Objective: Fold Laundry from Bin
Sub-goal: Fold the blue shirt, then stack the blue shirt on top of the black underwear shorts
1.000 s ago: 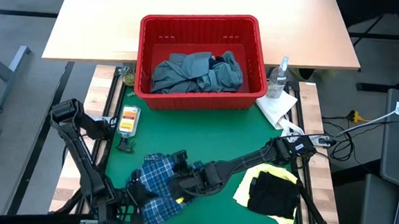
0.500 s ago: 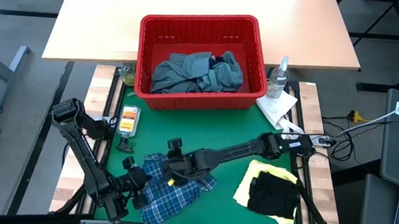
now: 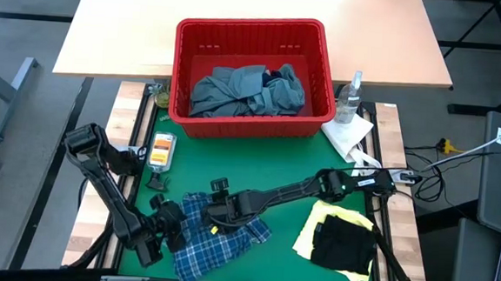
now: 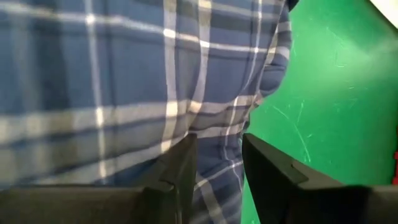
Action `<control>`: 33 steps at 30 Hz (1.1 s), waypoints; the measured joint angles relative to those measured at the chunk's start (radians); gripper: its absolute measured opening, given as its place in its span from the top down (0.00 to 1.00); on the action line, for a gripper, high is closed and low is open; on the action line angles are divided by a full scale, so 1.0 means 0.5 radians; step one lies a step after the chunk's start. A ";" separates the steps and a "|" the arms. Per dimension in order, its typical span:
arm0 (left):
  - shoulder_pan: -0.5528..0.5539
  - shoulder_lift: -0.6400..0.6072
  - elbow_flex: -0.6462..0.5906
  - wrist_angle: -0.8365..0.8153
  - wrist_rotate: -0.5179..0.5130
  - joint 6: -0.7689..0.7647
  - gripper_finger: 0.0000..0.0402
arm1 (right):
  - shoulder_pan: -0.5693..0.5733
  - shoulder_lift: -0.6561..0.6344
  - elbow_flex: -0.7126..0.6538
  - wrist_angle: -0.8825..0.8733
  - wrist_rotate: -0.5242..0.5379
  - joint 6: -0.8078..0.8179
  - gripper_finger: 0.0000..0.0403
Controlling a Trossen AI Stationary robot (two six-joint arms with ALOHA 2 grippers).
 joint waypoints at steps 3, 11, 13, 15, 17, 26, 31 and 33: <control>0.001 0.000 -0.119 0.133 0.101 -0.061 1.00 | 0.000 0.004 0.000 -0.003 -0.001 0.000 0.67; 0.000 0.000 -0.096 0.175 0.135 -0.071 1.00 | 0.001 -0.021 0.021 -0.062 -0.110 -0.002 0.67; 0.000 0.000 -0.037 0.148 0.160 -0.016 1.00 | 0.014 -0.040 0.053 -0.159 -0.113 -0.003 0.67; 0.000 0.000 0.038 0.117 0.203 0.037 1.00 | 0.030 -0.098 0.040 -0.188 -0.110 -0.007 0.67; 0.000 0.000 0.122 0.060 0.247 0.082 1.00 | 0.050 -0.143 0.051 -0.259 -0.107 -0.007 0.67; -0.015 0.000 0.490 0.065 0.228 0.408 1.00 | 0.260 -0.321 0.056 -0.269 -0.069 -0.007 0.67; -0.026 0.000 0.562 0.217 0.222 0.497 1.00 | 0.419 -0.328 0.056 -0.284 -0.197 -0.004 0.67; -0.027 0.000 0.562 0.277 0.223 0.522 1.00 | 0.481 -0.329 0.055 -0.284 -0.264 -0.005 0.67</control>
